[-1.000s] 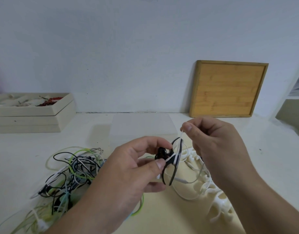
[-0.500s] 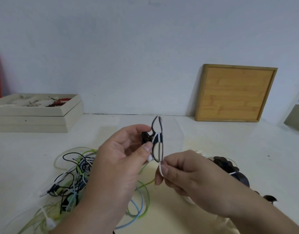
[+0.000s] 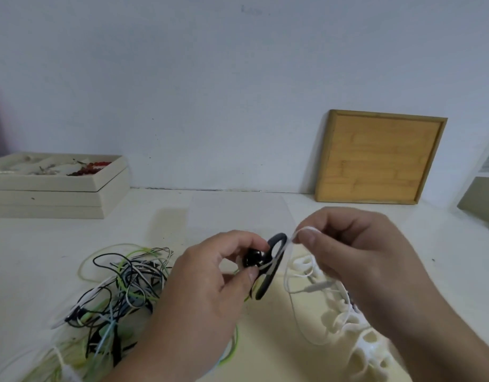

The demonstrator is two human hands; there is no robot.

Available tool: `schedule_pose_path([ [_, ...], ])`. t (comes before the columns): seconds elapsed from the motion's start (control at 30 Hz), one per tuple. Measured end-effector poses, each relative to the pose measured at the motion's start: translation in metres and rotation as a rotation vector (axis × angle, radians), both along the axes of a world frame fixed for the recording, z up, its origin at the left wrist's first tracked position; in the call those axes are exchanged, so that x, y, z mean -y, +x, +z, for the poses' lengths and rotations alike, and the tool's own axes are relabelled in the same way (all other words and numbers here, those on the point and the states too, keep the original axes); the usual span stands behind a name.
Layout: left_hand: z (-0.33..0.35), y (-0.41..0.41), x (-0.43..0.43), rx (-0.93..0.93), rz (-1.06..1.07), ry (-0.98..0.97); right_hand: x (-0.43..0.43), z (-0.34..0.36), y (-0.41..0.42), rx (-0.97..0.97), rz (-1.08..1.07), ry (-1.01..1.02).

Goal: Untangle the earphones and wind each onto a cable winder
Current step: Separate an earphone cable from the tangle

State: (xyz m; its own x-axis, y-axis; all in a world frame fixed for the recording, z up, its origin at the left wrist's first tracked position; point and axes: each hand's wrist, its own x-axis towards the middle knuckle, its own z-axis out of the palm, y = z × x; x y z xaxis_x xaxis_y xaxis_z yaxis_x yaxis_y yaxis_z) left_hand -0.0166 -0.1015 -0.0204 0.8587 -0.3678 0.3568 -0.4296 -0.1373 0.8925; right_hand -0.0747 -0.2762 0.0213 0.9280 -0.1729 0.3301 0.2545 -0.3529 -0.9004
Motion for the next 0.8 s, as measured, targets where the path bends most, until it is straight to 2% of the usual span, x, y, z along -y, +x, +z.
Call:
schedule_pose_path([
  [0.13,0.002,-0.002,0.001,-0.044,-0.119,-0.052,0.007,0.001,0.003,0.026,-0.226,-0.003],
  [0.33,0.003,-0.001,0.001,-0.134,-0.258,-0.207,0.005,-0.007,0.011,-0.118,-0.22,0.093],
  [0.43,0.003,-0.001,0.003,-0.164,-0.262,-0.26,0.001,-0.01,0.012,-0.197,-0.176,0.065],
  [0.6,0.002,-0.001,0.001,-0.108,-0.267,-0.15,0.002,-0.009,0.011,-0.106,-0.262,0.08],
  [0.8,0.004,-0.003,-0.002,-0.097,-0.29,-0.021,-0.001,-0.011,0.011,-0.136,-0.198,0.037],
])
